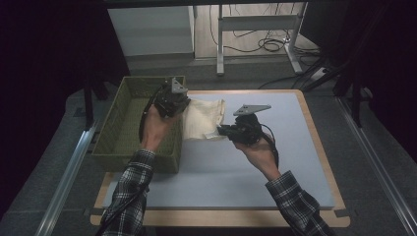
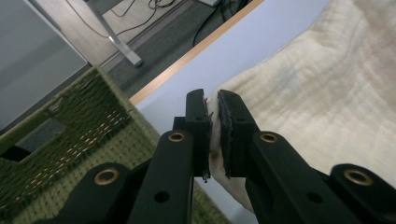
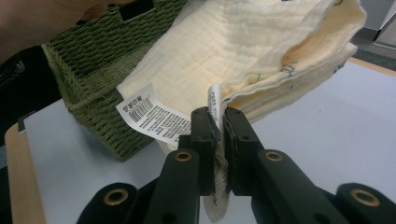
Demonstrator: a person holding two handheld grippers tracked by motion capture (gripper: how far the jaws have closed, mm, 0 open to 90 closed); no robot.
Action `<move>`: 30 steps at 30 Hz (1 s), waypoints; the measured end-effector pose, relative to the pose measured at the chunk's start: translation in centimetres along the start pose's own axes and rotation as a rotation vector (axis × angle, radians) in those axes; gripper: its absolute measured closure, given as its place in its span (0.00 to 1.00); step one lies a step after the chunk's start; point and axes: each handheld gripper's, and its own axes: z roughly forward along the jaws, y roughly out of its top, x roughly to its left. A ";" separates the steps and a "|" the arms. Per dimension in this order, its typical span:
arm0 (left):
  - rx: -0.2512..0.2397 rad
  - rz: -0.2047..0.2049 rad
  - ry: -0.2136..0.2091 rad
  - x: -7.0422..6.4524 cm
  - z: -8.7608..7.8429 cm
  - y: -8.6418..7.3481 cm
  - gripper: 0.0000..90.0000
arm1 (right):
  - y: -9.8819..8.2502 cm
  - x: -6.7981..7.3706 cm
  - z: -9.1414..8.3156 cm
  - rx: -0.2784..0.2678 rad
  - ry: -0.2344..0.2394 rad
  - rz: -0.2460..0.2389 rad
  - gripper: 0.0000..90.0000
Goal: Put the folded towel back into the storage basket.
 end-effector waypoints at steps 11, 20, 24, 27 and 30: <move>0.004 -0.015 0.056 2.5 -1.6 -0.6 0.92 | 2.0 1.4 2.4 -0.016 0.021 0.001 0.93; 0.022 -0.028 0.115 4.6 -3.1 -1.7 0.92 | 3.5 2.8 4.8 -0.021 0.043 -0.010 0.93; 0.035 -0.039 0.138 5.7 -3.7 -2.7 0.92 | 4.0 3.6 6.2 -0.015 0.051 -0.017 0.93; 0.047 -0.054 0.153 6.7 -4.1 -3.6 0.92 | 4.4 4.3 7.4 -0.009 0.059 -0.023 0.93; 0.062 -0.069 0.167 7.5 -4.2 -4.6 0.92 | 4.8 5.1 8.8 0.004 0.070 -0.034 0.93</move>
